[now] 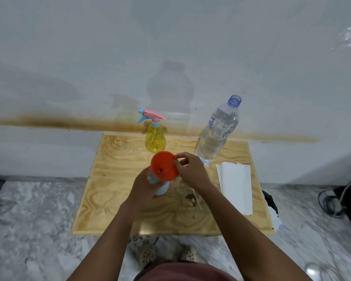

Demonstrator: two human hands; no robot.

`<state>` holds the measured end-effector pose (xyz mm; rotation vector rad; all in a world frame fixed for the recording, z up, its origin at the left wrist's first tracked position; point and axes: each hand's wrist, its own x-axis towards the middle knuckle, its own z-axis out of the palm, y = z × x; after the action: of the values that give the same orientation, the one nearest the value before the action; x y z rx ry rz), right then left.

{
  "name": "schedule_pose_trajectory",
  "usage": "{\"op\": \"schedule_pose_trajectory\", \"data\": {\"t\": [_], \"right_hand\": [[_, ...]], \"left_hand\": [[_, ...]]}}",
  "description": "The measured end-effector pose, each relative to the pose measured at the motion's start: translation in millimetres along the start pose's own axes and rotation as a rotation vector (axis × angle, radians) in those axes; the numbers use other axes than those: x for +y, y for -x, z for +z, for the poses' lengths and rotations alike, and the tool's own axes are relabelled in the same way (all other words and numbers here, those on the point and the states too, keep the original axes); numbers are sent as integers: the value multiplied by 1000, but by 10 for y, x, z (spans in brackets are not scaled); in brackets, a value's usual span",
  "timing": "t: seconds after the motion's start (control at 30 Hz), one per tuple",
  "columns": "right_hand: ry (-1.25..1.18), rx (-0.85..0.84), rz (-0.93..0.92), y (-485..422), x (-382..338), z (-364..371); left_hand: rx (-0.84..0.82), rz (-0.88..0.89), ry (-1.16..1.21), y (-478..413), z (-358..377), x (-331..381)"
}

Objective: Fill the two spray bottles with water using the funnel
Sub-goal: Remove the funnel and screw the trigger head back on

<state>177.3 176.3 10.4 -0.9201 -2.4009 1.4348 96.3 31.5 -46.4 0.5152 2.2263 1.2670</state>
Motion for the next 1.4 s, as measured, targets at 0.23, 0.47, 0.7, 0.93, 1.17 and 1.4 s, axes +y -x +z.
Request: {"op": "schedule_pose_trajectory", "data": {"t": [0.23, 0.47, 0.7, 0.93, 1.17, 1.4], "right_hand": [[-6, -23, 24, 18, 78, 55], [-153, 42, 70, 83, 223, -183], [77, 50, 211, 289, 824, -259], [270, 55, 335, 341, 1118, 10], [266, 121, 368, 319, 1225, 64], [269, 70, 385, 272, 1302, 32]], "left_hand": [[49, 28, 7, -9, 25, -79], [13, 80, 75, -41, 40, -167], [19, 13, 100, -79, 58, -211], [-3, 2, 164, -103, 69, -238], [19, -9, 144, -101, 86, -223], [29, -41, 140, -78, 108, -170]]}}
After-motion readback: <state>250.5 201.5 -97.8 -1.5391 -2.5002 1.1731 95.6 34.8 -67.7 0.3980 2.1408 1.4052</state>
